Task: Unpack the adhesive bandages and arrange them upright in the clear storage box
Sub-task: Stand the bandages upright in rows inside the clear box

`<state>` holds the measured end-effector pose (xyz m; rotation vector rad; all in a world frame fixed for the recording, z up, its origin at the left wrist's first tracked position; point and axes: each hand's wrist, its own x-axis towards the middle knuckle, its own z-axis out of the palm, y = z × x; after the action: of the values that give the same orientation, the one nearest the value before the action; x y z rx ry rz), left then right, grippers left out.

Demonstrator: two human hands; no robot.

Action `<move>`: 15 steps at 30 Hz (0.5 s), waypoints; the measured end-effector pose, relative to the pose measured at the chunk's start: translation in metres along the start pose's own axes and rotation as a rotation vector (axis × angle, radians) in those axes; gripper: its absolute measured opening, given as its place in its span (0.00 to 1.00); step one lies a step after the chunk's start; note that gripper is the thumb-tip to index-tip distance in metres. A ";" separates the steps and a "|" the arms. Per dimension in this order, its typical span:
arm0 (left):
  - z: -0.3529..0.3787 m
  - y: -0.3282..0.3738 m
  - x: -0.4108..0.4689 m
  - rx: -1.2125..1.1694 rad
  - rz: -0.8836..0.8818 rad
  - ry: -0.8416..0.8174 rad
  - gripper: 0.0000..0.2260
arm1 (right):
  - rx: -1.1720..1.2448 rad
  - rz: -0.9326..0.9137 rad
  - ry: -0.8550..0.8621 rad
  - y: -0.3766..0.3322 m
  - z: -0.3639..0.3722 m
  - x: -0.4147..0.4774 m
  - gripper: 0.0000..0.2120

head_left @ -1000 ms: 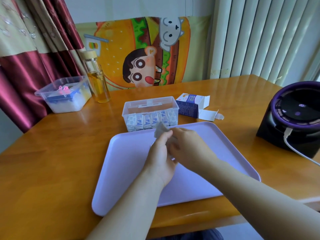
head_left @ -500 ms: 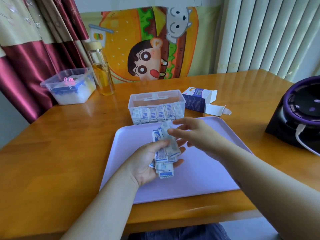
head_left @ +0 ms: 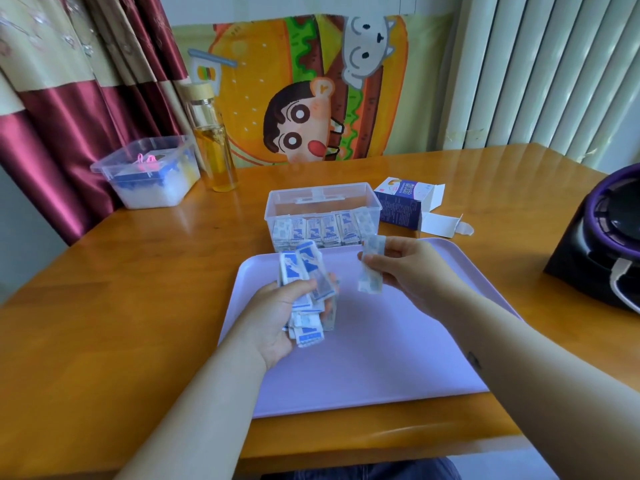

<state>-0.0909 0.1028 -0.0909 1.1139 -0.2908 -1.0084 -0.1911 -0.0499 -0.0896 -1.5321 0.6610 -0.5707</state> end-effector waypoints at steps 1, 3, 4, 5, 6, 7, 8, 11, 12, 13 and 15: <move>-0.004 0.004 0.002 -0.046 0.030 0.039 0.09 | -0.116 -0.032 0.031 0.001 -0.005 0.002 0.07; -0.013 0.010 0.006 -0.112 0.086 0.102 0.10 | -0.323 -0.040 0.046 0.003 -0.010 0.005 0.15; -0.017 0.013 0.008 -0.127 0.102 0.118 0.11 | -0.365 -0.024 0.039 0.004 -0.010 0.005 0.19; -0.020 0.013 0.010 -0.133 0.111 0.129 0.13 | -0.375 -0.010 0.030 0.005 -0.007 0.005 0.22; -0.022 0.014 0.012 -0.140 0.116 0.137 0.15 | -0.373 -0.013 0.011 0.005 -0.002 0.004 0.24; -0.023 0.013 0.012 -0.142 0.120 0.143 0.16 | -0.363 -0.019 -0.013 0.005 0.005 0.004 0.24; -0.023 0.013 0.013 -0.140 0.120 0.146 0.17 | -0.352 -0.029 -0.036 0.005 0.012 0.004 0.23; -0.020 0.014 0.009 -0.108 0.127 0.131 0.15 | -0.437 -0.030 -0.034 0.007 0.030 0.008 0.22; -0.019 0.014 0.007 -0.086 0.126 0.120 0.14 | -0.520 -0.035 -0.002 0.008 0.031 0.010 0.22; -0.018 0.014 0.004 -0.059 0.127 0.106 0.13 | -0.574 -0.046 0.036 0.007 0.032 0.010 0.21; -0.016 0.012 0.000 0.015 0.103 0.080 0.11 | -0.502 -0.060 0.068 0.002 0.030 0.008 0.18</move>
<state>-0.0741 0.1138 -0.0882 1.1389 -0.2892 -0.8693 -0.1644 -0.0342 -0.0936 -2.0113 0.8564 -0.5268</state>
